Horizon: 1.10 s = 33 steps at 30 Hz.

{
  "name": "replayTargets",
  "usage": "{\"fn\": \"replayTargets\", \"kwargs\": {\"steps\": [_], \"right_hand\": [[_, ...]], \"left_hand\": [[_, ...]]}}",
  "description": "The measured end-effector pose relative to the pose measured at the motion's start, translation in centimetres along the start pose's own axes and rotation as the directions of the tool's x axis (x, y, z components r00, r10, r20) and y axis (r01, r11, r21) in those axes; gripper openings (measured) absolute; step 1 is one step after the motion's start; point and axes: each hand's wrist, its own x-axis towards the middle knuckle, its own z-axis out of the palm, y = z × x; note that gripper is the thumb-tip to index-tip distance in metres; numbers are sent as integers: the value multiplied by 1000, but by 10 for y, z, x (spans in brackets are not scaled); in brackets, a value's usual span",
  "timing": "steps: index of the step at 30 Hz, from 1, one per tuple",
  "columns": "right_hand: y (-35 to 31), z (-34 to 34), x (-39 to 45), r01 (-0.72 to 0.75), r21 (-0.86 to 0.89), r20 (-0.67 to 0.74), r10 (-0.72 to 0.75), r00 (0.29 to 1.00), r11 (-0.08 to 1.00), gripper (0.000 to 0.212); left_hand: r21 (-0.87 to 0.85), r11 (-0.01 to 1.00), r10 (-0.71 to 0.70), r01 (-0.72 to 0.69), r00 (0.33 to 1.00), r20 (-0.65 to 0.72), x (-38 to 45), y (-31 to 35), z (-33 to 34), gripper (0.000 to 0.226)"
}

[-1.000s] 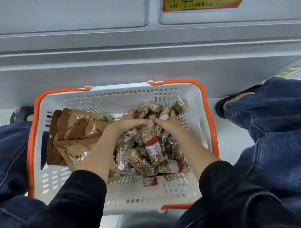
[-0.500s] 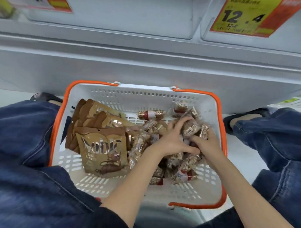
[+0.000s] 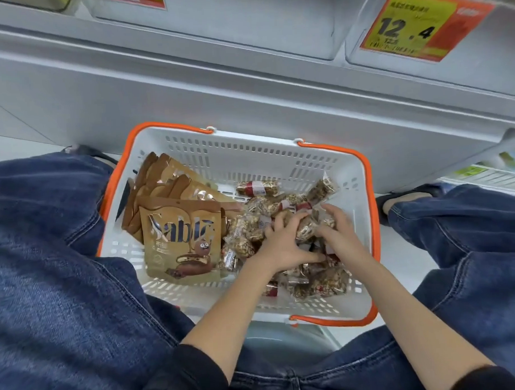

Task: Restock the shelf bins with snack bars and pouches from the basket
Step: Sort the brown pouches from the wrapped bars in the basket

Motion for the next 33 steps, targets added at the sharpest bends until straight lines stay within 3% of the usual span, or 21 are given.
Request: {"fn": "replayTargets", "kwargs": {"steps": [2,5,8,11,13,14,16,17,19,20,22,25,27,30,33], "right_hand": [[-4,6,1,7,-23,56,-6,998,1000,30],[0,4,1,20,-145,96,-6,995,989,12],[4,-5,11,79,-335,87,-52,995,939,27],[-10,1,30,227,-663,95,-220,971,713,39],[-19,11,44,362,-722,295,-211,932,589,48],[-19,14,49,411,-728,408,-135,903,549,52],[-14,16,50,397,-719,518,59,853,570,57],[-11,15,47,361,-708,526,113,843,607,59],[-5,11,40,316,-697,511,138,848,643,58],[-4,11,37,310,-689,503,124,856,654,56],[-1,12,31,314,-655,491,72,868,688,49],[3,12,29,294,-571,474,16,880,766,39],[4,10,33,267,-520,463,5,886,812,39],[3,8,41,258,-408,387,-90,918,876,64],[1,4,53,193,-326,317,-85,945,925,96]], "left_hand": [[77,997,19,-21,999,27,-3,-7,-7,96],[123,991,27,-52,981,192,-5,-11,-26,87],[-51,998,-29,46,955,294,-1,-4,-47,58],[-112,983,-109,142,961,256,5,-1,-51,31],[-61,987,-140,150,979,148,9,-4,-46,20],[-105,983,-147,150,988,40,12,-6,-46,17],[-335,936,-182,110,964,-192,19,-3,-52,18],[-368,927,-196,75,933,-303,28,-2,-56,18],[-125,990,-112,62,885,-452,57,-3,-64,17],[55,995,-49,80,903,-428,73,-4,-65,16],[359,927,-21,108,971,-238,102,-13,-64,15],[569,808,-166,149,986,-22,126,-34,-58,42],[534,828,-183,174,982,-37,130,-42,-58,59],[357,921,-159,157,987,-23,122,-34,-73,56],[248,961,-186,122,949,254,97,-19,-94,55]]}}
